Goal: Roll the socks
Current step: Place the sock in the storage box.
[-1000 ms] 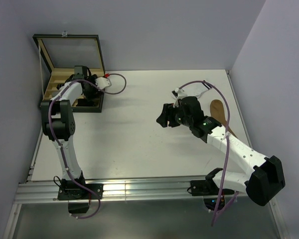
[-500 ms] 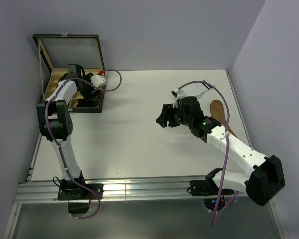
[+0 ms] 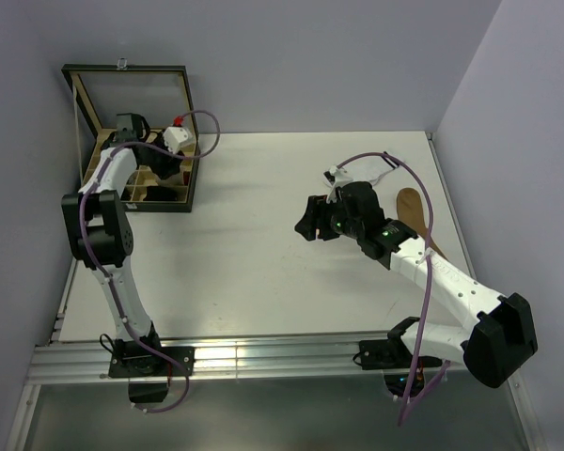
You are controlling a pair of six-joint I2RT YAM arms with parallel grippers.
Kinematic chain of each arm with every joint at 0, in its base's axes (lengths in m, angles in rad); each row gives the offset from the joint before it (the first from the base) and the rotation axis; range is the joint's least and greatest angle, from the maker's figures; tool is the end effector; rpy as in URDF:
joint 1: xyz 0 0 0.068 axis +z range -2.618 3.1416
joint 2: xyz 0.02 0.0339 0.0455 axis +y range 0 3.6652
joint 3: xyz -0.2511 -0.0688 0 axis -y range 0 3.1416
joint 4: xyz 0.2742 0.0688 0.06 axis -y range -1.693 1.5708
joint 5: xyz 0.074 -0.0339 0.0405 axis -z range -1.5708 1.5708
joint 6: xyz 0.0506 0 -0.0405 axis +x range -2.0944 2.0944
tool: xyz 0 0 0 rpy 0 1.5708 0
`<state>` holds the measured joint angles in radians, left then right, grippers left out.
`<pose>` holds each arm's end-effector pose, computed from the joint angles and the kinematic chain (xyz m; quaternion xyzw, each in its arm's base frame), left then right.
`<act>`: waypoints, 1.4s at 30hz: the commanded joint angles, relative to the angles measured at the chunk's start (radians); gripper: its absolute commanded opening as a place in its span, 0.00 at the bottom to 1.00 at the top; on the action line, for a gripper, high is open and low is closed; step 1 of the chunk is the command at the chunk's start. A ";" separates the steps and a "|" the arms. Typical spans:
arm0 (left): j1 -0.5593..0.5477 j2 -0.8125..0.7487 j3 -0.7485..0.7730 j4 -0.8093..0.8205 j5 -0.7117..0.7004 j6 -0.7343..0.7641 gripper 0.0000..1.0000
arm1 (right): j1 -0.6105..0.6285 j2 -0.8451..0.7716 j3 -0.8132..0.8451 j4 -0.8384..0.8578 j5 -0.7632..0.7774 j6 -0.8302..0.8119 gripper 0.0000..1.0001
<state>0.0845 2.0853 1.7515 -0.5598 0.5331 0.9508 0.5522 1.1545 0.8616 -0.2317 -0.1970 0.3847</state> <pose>0.4964 0.0162 0.2073 0.4613 0.7892 -0.0573 0.4014 0.2547 0.1686 0.2595 -0.1211 0.8549 0.3005 0.4051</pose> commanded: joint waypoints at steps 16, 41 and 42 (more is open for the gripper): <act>0.020 0.085 0.020 0.153 0.025 -0.264 0.18 | -0.008 -0.004 -0.006 0.022 0.004 0.000 0.65; 0.011 0.191 0.030 0.247 -0.269 -0.389 0.20 | -0.011 0.005 -0.016 0.029 -0.007 0.006 0.65; 0.011 0.167 0.005 0.289 -0.231 -0.392 0.21 | -0.011 0.002 -0.018 0.029 -0.005 0.005 0.65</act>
<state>0.0845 2.2658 1.7889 -0.3611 0.3592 0.5785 0.5507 1.1641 0.8444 -0.2264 -0.2031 0.3920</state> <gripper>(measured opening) 0.201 0.650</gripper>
